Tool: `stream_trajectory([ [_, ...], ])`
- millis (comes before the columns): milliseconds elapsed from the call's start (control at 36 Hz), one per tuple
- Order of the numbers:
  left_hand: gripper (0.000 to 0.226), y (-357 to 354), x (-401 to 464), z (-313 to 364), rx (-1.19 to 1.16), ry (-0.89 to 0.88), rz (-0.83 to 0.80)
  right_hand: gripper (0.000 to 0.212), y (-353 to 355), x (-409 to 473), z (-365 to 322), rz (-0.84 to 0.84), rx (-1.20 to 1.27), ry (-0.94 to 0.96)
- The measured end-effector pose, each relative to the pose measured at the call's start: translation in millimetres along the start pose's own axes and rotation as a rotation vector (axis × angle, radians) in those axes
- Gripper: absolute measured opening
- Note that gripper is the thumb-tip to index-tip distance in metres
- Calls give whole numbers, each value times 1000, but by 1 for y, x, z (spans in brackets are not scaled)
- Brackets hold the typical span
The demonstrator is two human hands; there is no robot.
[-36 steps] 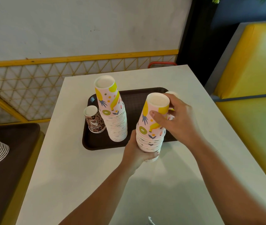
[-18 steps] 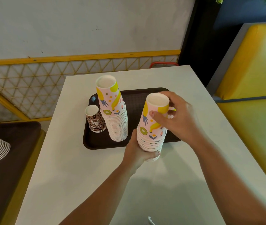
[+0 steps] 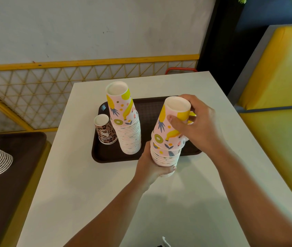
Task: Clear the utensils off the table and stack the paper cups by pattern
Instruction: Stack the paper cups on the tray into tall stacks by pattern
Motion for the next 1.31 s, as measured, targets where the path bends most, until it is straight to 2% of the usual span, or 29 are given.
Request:
stream_trajectory([
  [333,84,1,1,-4,-9,10,9,32,24,10,-11,124,103,19],
  [444,81,2,2,-8,-29,38,22,32,48,18,-19,267,225,40],
  [528,81,4,3,-11,-30,39,35,47,70,28,-18,398,248,59],
  [583,81,5,3,-13,-31,39,38,52,83,35,-14,470,231,73],
  [694,80,6,5,-13,-38,35,35,47,93,49,1,572,83,67],
  [889,88,5,10,-15,-16,33,21,50,59,65,49,459,-133,-34],
  [1194,95,4,13,-14,-30,57,4,52,16,55,114,279,-221,-175],
  [1306,96,3,13,-14,-33,54,4,70,2,48,125,153,-232,-269],
])
Point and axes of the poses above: each hand's wrist, its own x-axis towards the middle knuckle, its own y-axis out of the back of the hand, z = x × y, the point moved 5 cm from there along x, towards the middle knuckle, and after that the axes turned 6 degrees about -z, right-handed, at the moved point
